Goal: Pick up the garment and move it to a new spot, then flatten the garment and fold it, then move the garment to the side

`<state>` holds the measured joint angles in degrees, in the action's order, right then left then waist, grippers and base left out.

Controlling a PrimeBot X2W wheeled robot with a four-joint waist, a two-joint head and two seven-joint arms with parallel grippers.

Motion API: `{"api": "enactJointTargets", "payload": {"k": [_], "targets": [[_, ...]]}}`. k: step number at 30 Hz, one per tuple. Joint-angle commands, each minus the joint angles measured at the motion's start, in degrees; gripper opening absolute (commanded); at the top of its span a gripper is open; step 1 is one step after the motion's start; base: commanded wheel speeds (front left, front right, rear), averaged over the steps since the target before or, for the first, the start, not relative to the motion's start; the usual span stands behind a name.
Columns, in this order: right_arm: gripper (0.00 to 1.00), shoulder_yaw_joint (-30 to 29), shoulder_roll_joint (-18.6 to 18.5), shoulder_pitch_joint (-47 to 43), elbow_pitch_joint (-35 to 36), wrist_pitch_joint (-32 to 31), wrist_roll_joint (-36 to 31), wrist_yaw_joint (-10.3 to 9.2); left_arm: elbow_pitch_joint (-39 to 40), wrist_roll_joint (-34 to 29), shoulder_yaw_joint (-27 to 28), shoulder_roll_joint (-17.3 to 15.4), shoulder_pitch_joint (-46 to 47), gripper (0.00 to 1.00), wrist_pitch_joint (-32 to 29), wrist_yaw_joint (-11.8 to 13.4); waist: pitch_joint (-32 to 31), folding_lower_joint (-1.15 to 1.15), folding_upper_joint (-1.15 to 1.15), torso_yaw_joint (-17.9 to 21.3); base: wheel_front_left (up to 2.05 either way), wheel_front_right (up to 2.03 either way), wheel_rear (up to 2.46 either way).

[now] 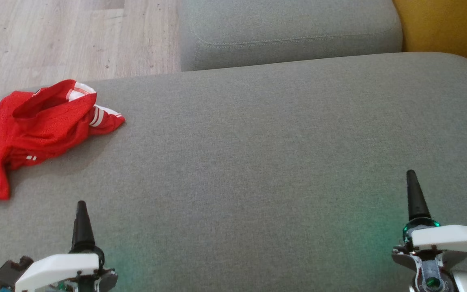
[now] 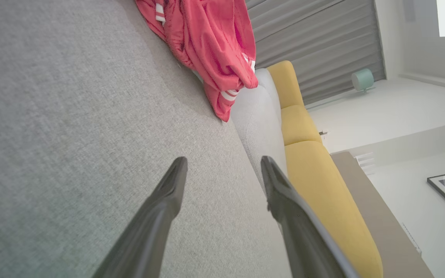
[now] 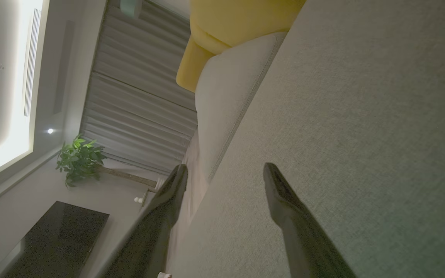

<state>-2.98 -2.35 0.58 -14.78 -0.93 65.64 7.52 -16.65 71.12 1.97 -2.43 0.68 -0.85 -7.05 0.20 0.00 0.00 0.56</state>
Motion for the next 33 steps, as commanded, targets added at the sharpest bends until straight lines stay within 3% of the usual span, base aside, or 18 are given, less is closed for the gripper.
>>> {"api": "enactJointTargets", "payload": {"k": [1,19,33], "targets": [[1.0,0.7,-0.7,1.9,2.4,0.7,-2.1,0.0,2.1,-2.0,0.3,-0.4,1.6,1.0,0.7,0.0,0.0,0.0,0.0,0.0,0.0,0.0,0.0],[1.0,3.5,-1.4,2.5,1.3,3.8,-18.4,-0.01,1.2,-18.3,-1.5,-2.5,1.0,1.0,3.7,0.5,-0.4,0.0,0.0,0.6,0.0,0.0,0.0],[1.0,4.5,-0.5,2.8,0.4,6.0,-26.6,-0.01,0.7,-27.5,-2.2,-3.6,0.8,1.0,5.9,1.0,-0.6,0.0,0.0,0.9,0.0,0.0,0.0]]}}
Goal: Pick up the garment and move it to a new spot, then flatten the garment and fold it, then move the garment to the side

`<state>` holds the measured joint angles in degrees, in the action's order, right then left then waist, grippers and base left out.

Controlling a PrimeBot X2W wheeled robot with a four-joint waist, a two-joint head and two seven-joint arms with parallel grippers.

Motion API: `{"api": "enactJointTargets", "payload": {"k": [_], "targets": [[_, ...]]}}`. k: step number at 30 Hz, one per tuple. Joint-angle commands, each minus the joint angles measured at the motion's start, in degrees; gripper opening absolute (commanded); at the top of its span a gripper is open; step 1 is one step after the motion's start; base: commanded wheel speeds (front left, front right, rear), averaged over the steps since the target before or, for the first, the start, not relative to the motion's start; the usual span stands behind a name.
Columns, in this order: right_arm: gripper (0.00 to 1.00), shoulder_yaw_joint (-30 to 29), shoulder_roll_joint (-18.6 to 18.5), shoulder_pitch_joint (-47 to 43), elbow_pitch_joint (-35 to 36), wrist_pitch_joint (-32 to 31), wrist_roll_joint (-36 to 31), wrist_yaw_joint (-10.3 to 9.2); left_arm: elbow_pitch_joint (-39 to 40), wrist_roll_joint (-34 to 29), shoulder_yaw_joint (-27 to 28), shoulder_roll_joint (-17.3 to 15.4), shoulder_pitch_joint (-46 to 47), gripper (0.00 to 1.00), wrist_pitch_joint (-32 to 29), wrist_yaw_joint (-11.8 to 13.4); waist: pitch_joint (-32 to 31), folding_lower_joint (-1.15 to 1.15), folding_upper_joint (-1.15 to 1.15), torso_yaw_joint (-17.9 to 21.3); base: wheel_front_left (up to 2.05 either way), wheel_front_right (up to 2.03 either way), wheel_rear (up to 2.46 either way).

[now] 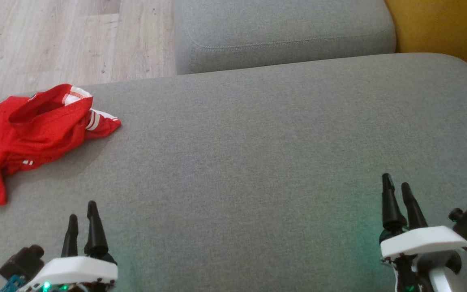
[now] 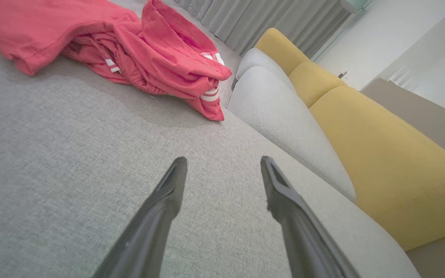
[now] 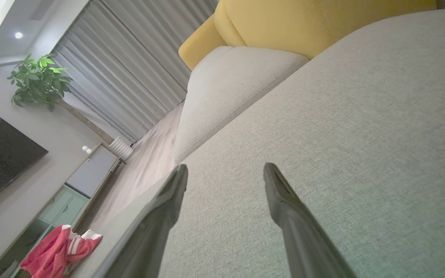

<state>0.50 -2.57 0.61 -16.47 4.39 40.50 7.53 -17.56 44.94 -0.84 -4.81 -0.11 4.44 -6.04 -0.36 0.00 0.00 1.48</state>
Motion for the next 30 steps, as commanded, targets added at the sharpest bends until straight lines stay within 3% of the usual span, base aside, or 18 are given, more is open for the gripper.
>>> {"api": "enactJointTargets", "payload": {"k": [1,30], "targets": [[1.0,1.3,-0.3,2.8,2.2,0.8,-2.1,-0.02,1.7,-2.0,0.5,-1.3,1.5,1.0,0.8,0.1,0.0,0.0,0.0,0.0,0.0,0.0,0.0],[1.0,4.5,-0.5,3.0,1.0,5.9,-22.8,-0.03,-2.6,-22.2,-2.2,-3.6,1.0,1.0,5.8,0.9,-0.1,0.0,0.0,0.7,0.0,0.0,0.0]]}}
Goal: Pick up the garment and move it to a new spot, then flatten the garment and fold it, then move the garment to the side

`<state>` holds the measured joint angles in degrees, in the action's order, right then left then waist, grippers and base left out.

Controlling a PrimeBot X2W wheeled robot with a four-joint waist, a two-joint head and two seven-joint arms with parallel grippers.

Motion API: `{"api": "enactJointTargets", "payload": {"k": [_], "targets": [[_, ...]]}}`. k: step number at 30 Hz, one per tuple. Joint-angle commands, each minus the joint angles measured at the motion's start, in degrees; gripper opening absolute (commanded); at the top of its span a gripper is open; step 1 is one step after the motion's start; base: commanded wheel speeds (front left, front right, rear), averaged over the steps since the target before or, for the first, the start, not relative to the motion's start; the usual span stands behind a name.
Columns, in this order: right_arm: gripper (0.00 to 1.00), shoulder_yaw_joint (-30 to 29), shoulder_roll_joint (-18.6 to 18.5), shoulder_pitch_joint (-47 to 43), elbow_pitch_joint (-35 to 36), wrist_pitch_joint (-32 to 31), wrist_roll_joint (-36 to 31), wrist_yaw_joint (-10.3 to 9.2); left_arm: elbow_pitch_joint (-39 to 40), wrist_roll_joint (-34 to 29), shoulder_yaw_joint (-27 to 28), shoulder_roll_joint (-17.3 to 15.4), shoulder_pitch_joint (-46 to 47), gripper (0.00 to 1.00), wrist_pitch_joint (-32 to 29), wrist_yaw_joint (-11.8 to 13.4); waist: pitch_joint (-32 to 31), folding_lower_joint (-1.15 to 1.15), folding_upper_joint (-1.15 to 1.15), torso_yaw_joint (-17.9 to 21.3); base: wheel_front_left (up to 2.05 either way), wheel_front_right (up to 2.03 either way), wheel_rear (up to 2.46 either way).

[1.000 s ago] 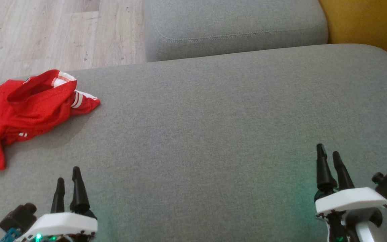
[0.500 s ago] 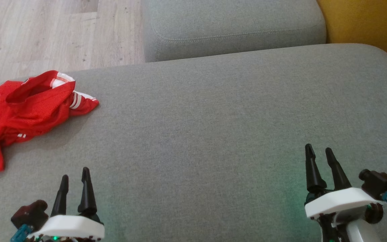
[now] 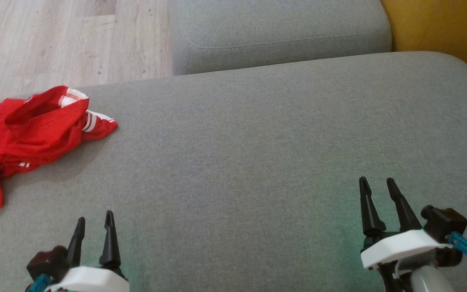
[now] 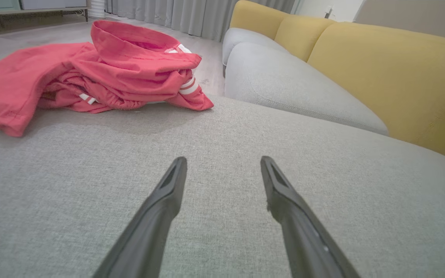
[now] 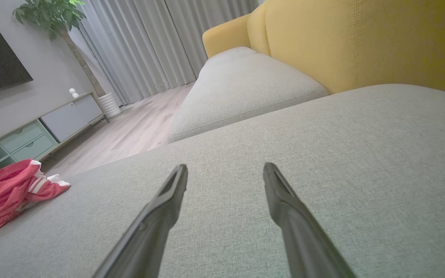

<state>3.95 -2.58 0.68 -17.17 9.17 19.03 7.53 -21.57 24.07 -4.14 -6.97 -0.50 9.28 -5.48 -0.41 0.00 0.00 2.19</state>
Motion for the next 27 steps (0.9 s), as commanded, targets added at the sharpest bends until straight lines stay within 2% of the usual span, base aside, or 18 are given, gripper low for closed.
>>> {"api": "enactJointTargets", "payload": {"k": [1,12,27], "targets": [[1.0,1.0,-0.4,3.0,1.6,1.3,-1.8,-0.03,1.1,-1.8,1.2,-1.5,1.3,1.0,1.2,0.3,-0.1,0.0,0.0,0.0,0.0,0.0,0.0],[1.0,0.5,-0.3,3.1,0.3,3.0,-5.7,-0.04,-1.7,-6.6,1.7,-1.9,1.2,1.0,2.9,0.3,-0.3,0.0,0.0,-0.1,0.0,0.0,0.0],[1.0,2.5,-0.3,4.0,-5.4,5.5,-9.5,-0.04,-5.1,-13.2,2.6,-2.7,1.1,1.0,5.4,0.3,-0.9,0.0,0.0,-0.1,0.0,0.0,0.0]]}}
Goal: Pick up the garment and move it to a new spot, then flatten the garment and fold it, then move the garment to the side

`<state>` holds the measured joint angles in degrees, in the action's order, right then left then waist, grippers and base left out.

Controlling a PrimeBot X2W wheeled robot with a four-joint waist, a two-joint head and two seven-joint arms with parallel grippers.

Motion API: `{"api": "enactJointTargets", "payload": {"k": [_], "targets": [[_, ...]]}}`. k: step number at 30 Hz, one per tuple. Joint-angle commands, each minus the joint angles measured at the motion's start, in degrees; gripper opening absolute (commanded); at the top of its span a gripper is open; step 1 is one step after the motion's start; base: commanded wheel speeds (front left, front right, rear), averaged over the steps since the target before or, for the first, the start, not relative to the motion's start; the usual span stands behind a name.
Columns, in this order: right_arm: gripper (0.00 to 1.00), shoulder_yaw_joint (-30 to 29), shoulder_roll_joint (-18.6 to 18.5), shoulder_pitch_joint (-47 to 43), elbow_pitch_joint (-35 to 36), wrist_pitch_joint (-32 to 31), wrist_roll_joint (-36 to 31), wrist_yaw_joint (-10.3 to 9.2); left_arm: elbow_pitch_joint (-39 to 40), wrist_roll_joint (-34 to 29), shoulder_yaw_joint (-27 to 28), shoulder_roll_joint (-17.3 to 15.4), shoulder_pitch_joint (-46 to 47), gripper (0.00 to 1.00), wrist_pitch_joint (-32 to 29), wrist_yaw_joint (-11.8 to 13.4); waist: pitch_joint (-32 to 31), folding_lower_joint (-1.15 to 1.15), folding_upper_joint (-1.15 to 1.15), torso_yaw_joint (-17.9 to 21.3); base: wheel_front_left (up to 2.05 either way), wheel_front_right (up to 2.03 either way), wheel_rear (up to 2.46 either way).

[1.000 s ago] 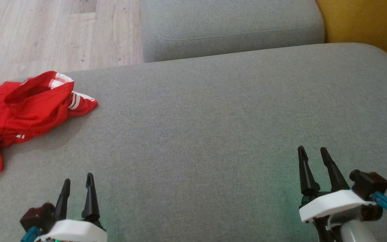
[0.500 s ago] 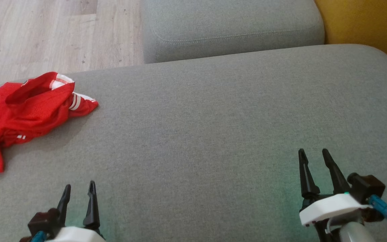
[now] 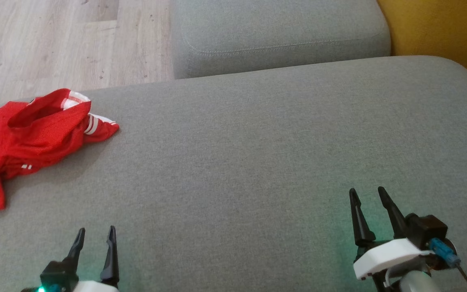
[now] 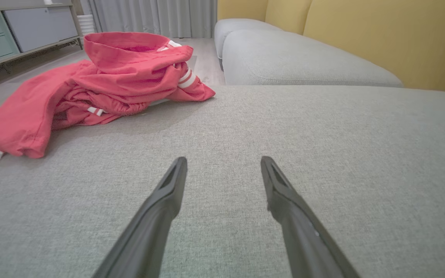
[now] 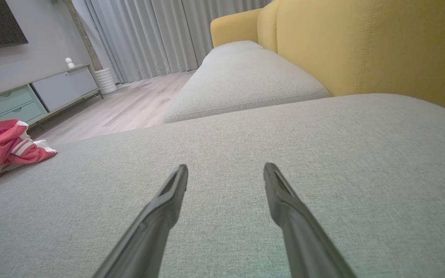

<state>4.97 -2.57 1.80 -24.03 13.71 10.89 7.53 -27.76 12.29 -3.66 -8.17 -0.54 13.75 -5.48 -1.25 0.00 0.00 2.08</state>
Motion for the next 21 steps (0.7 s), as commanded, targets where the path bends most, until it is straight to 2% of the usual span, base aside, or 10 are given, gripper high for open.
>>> {"api": "enactJointTargets", "payload": {"k": [1,21], "targets": [[1.0,1.5,-0.3,2.9,1.3,1.1,-1.8,-0.04,0.9,-1.9,2.2,-1.5,1.1,1.0,1.1,0.3,0.0,0.0,0.0,0.1,0.0,0.0,0.0],[1.0,0.8,-0.6,3.2,-0.7,1.3,1.9,-0.04,-1.4,2.2,3.6,-1.5,2.1,1.0,1.2,-0.7,0.2,0.0,0.0,0.9,0.0,0.0,0.0]]}}
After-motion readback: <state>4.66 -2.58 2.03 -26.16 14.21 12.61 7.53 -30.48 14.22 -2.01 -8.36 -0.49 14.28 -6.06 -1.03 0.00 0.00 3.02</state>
